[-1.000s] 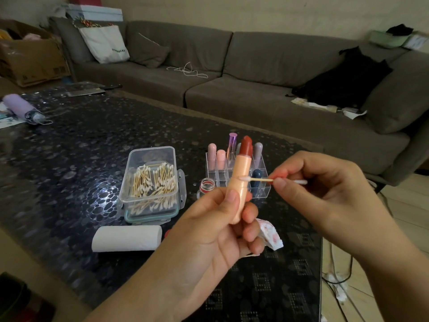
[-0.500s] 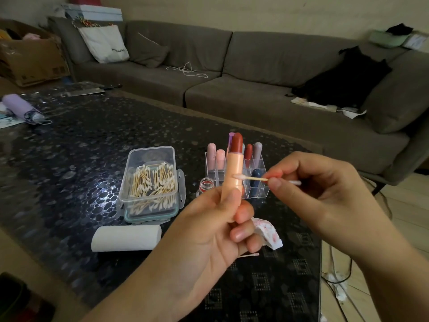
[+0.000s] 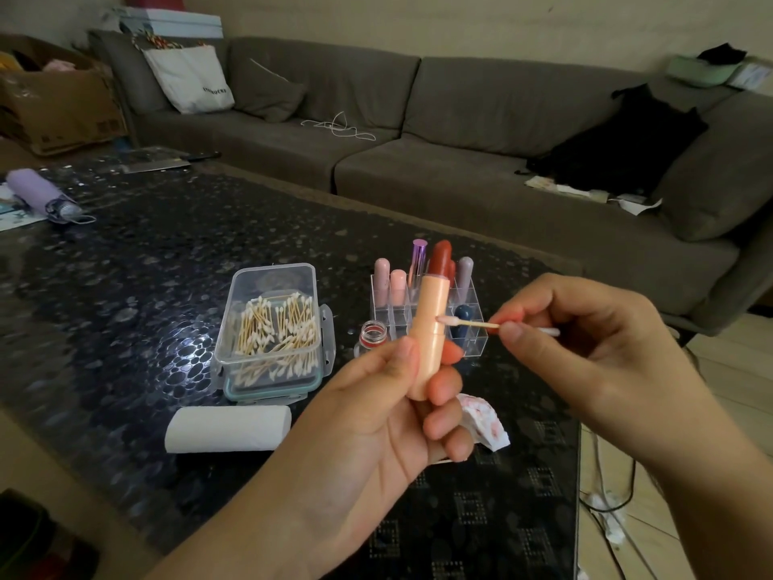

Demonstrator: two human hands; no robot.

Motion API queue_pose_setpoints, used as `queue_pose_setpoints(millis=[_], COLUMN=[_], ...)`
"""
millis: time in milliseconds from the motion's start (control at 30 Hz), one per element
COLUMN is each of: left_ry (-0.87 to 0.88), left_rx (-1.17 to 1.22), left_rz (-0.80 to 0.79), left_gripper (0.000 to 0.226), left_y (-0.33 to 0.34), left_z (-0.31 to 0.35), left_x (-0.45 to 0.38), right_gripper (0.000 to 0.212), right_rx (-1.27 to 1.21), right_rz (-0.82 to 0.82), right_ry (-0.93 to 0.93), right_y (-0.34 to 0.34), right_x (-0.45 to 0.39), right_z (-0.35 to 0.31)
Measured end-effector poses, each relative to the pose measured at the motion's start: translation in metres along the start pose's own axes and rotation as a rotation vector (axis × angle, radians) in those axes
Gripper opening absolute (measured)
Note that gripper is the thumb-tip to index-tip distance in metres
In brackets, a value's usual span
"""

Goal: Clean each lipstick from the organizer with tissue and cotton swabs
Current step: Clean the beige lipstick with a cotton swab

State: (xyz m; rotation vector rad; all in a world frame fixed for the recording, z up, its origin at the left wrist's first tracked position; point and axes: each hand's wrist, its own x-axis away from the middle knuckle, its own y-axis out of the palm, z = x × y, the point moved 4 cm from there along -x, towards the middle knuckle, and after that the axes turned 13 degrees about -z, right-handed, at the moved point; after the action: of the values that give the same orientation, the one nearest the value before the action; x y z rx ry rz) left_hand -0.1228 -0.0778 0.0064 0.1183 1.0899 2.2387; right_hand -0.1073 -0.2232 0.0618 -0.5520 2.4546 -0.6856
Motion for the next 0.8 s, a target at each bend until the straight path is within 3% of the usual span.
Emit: queue_pose_setpoints(millis=[300, 667, 733, 800], left_ry=[-0.023, -0.057, -0.033, 0.009], left_rx=[0.082, 0.232, 0.200, 0.057], left_rz=[-0.045, -0.253, -0.217, -0.084], left_gripper=[0.027, 0.024, 0.024, 0.026], left_y=[0.0026, -0.0005, -0.0007, -0.0029], left_z=[0.0002, -0.0001, 0.0000, -0.0005], left_x=[0.0021, 0.0006, 0.0007, 0.0012], right_gripper=[0.006, 0.012, 0.013, 0.006], right_rx=[-0.039, -0.037, -0.021, 0.005], right_rz=[0.011, 0.009, 0.004, 0.022], right_ry=[-0.002, -0.021, -0.011, 0.014], right_y=[-0.0007, 0.0007, 0.0007, -0.0012], right_x=[0.0002, -0.0002, 0.0002, 0.0009], right_z=[0.0005, -0.0033, -0.0027, -0.0013])
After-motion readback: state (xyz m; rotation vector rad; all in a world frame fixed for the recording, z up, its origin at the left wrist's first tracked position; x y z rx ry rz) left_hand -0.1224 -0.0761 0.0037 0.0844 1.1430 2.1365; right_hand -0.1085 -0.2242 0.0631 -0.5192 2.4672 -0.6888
